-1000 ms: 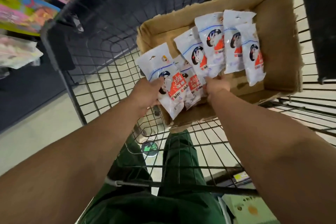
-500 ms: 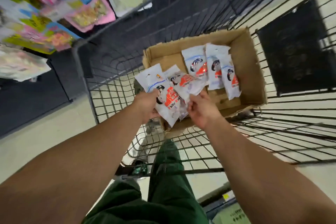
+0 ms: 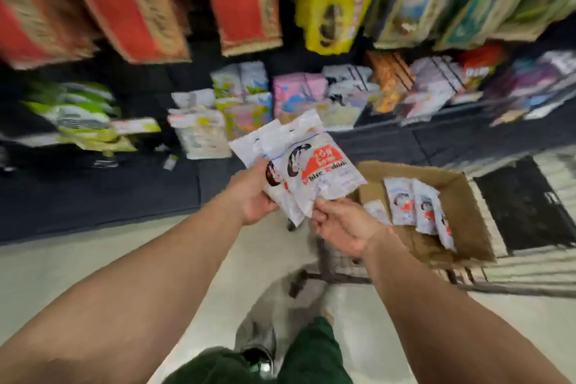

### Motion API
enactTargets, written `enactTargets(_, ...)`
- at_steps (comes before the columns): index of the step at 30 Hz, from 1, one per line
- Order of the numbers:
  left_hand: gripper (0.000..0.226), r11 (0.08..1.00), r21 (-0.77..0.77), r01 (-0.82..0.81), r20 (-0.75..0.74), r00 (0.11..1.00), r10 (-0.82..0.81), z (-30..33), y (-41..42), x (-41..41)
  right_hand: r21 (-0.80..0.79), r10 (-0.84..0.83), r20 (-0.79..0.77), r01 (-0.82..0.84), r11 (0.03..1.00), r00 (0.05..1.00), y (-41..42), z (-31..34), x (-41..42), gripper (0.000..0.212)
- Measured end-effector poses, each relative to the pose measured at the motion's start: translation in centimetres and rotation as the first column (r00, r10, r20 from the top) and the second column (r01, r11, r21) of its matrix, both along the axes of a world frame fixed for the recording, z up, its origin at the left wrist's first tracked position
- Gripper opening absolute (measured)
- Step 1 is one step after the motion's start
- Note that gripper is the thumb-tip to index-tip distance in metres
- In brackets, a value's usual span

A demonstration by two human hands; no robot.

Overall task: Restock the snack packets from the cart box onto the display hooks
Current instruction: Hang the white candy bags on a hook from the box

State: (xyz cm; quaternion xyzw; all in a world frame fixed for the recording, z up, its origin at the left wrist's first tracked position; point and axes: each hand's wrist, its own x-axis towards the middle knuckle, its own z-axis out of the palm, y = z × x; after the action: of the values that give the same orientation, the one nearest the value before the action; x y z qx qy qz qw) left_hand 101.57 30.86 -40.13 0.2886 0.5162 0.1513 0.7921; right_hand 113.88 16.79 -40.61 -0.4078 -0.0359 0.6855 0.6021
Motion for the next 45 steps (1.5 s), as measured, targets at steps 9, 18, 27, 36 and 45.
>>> enactTargets(9,0.024,0.866,0.338,-0.368,0.052,0.926,0.374,9.4,7.8,-28.0,-0.001,0.431,0.357,-0.461,0.887,0.829,14.5,7.7,-23.3,0.021)
enactTargets(18,0.026,0.537,0.438,-0.721,0.106,0.634,0.766,11.7,12.2,-47.7,-0.095,0.641,0.469,-0.687,0.721,0.608,24.9,9.8,-40.3,0.011)
enactTargets(27,0.017,0.393,0.577,-0.716,-0.026,0.465,0.885,11.7,20.0,-61.3,-0.004,0.355,0.774,-0.555,0.832,0.525,40.3,11.3,-54.4,0.038)
enactTargets(36,0.013,0.5,0.614,-0.61,-0.123,0.553,0.824,14.5,30.4,-71.7,0.095,0.434,0.799,-0.8,0.593,0.417,54.2,16.1,-67.8,0.036)
enactTargets(45,0.051,0.572,0.498,-0.652,-0.14,0.591,0.794,13.5,39.5,-80.5,0.106,0.445,0.687,-0.685,0.721,0.574,61.6,15.0,-77.0,0.021)
